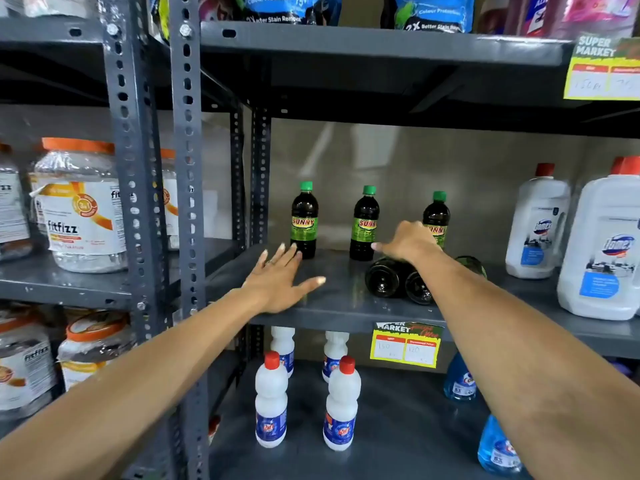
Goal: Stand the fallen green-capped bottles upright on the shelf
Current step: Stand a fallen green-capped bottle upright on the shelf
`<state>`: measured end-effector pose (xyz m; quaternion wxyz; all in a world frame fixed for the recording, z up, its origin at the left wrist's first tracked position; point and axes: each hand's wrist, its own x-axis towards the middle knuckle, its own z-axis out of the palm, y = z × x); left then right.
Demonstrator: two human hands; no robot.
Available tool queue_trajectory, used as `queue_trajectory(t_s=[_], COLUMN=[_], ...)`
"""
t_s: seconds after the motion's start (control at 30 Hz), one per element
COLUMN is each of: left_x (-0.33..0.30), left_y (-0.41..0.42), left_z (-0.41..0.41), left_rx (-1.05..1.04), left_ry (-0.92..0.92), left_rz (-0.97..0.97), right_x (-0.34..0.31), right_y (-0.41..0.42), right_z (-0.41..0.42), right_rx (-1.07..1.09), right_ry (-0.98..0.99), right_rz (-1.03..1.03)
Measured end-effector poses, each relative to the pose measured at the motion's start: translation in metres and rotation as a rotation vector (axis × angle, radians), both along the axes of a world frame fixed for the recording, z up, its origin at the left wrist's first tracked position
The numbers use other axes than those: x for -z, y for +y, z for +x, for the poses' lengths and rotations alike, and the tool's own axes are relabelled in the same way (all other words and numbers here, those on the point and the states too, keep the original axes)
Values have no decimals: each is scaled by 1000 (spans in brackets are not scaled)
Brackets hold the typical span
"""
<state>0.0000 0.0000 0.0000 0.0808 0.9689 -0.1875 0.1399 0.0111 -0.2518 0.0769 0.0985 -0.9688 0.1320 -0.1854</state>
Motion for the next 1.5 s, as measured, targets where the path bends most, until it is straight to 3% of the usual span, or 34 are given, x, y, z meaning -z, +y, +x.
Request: queue_trajectory(t_s=[0.23,0.4,0.47,0.73,1.0,1.2,1.33,1.5], left_x=[5,0,1,10,10,17,16,15], left_y=[33,53,58,59,60,59,58,57], left_z=[-23,-30,-27,-21,-20,-25,-36,-38], left_rx=[-29,-97,-94,-61,-47,-69,-43,-40], left_ry=[284,318,291,148,109,-27,-37,-47], left_rz=[20,97,126,149,146,131,59,24], right_x=[-2,16,17,29,59,70,75,73], right_y=[16,9,13,55,108,119,114,116], right_z=[20,55,48,24,19,26,35,33], right_rx=[96,38,59,4,-422,-533,-625,-575], right_ry=[196,402,341,-296,-552,-462,-293,-296], right_rz=[1,209,281,475,622,659,930,788])
